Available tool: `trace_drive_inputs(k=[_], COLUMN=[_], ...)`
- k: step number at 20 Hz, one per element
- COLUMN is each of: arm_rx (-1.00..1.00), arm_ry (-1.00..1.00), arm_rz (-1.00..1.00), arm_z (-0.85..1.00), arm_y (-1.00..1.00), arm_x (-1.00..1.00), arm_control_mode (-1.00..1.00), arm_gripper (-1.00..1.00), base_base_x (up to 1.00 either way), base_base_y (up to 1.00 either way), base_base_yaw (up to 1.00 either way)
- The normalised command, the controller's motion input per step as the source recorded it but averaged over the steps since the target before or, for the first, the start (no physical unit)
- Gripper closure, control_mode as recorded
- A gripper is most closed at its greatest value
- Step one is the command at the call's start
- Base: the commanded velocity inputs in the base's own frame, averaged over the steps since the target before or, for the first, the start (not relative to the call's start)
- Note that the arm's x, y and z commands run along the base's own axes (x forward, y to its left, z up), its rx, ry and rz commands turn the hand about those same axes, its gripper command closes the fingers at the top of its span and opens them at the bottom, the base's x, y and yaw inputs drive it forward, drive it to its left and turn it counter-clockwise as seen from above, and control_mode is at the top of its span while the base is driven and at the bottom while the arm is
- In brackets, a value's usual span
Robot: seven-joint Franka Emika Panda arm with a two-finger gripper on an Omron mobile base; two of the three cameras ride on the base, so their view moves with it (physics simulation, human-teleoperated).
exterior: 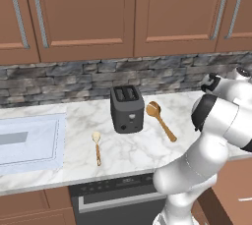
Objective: Organize the utensils by type. Pick up the wooden spoons from the counter and place them in the open cabinet. Then pick up the metallic utensils from the counter and place them in the open drawer.
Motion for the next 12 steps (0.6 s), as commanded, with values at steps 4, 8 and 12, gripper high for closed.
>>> trace_drive_inputs(k=[4, 8, 12], arm_rx=[0.00, -0.02, 0.00], arm_ry=[-0.28, -0.11, 0.00], arm_rz=[0.00, -0.01, 0.00], arm_z=[-0.01, 0.00, -0.03], arm_y=[-0.20, -0.05, -0.07], arm_x=[0.06, 0.19, 0.25], arm_control_mode=[-1.00, -1.00, -1.00], arm_gripper=[-1.00, -1.00, -1.00], base_base_x=[0.00, 0.00, 0.00], base_base_y=[0.00, 0.00, 0.00], base_base_yaw=[0.00, 0.00, 0.00])
